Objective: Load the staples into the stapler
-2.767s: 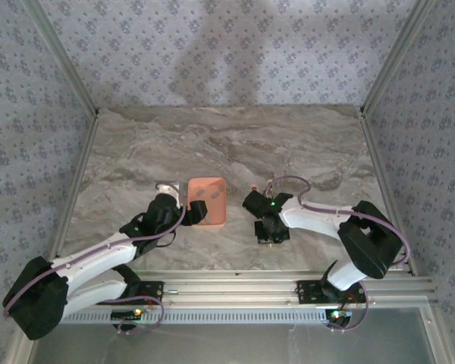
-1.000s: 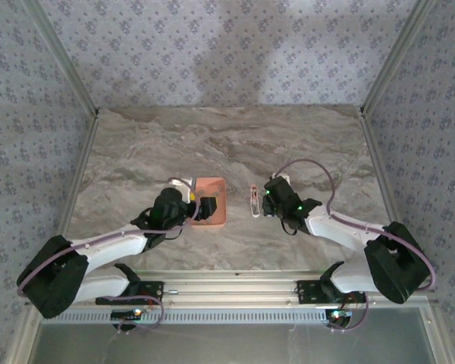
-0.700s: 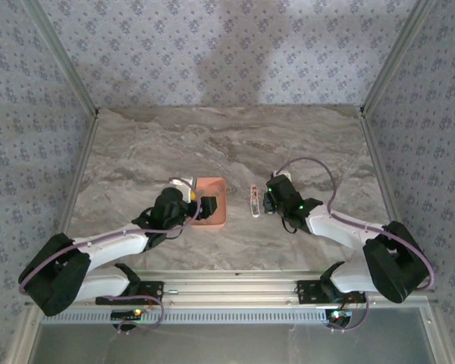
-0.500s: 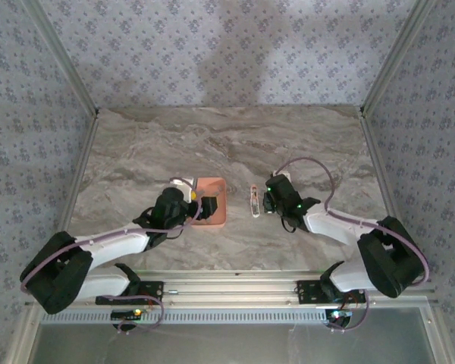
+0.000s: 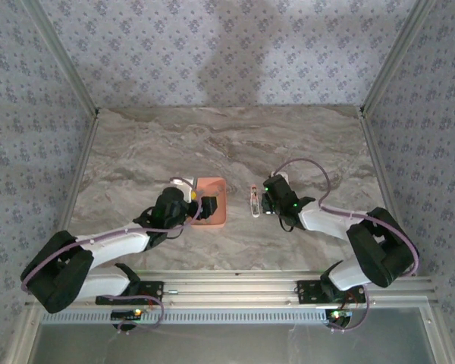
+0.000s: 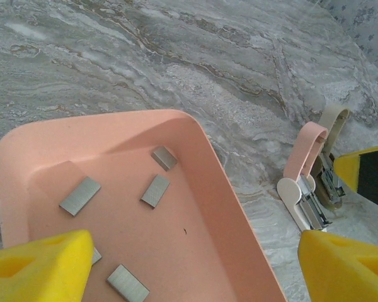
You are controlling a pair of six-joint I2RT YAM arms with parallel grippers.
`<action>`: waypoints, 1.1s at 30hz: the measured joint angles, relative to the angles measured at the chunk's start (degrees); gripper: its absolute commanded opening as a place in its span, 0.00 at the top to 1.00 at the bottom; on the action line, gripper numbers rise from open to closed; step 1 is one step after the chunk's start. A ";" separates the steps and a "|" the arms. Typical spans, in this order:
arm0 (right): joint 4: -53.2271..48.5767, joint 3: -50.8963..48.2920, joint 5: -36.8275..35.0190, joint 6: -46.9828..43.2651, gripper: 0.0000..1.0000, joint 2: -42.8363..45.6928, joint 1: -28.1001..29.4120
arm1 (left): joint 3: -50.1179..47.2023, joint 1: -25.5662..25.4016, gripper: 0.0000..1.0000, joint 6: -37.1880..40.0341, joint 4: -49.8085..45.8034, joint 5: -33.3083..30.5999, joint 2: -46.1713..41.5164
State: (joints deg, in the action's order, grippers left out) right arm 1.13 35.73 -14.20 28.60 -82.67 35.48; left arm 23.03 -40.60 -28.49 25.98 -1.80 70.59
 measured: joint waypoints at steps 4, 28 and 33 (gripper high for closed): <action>0.11 0.09 0.04 0.00 0.87 -0.24 0.00 | 0.00 0.09 0.15 0.00 0.00 0.00 0.00; -0.83 0.09 -0.17 0.28 0.87 -0.26 0.72 | 0.02 0.09 0.15 0.00 0.00 0.02 0.04; -1.01 0.09 -0.44 0.48 0.87 -0.26 0.87 | 0.70 0.11 0.15 0.00 0.02 0.02 0.28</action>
State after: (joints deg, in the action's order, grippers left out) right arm 0.12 35.81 -14.63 29.08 -82.94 36.36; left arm 23.73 -40.49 -28.49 26.00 -1.78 70.87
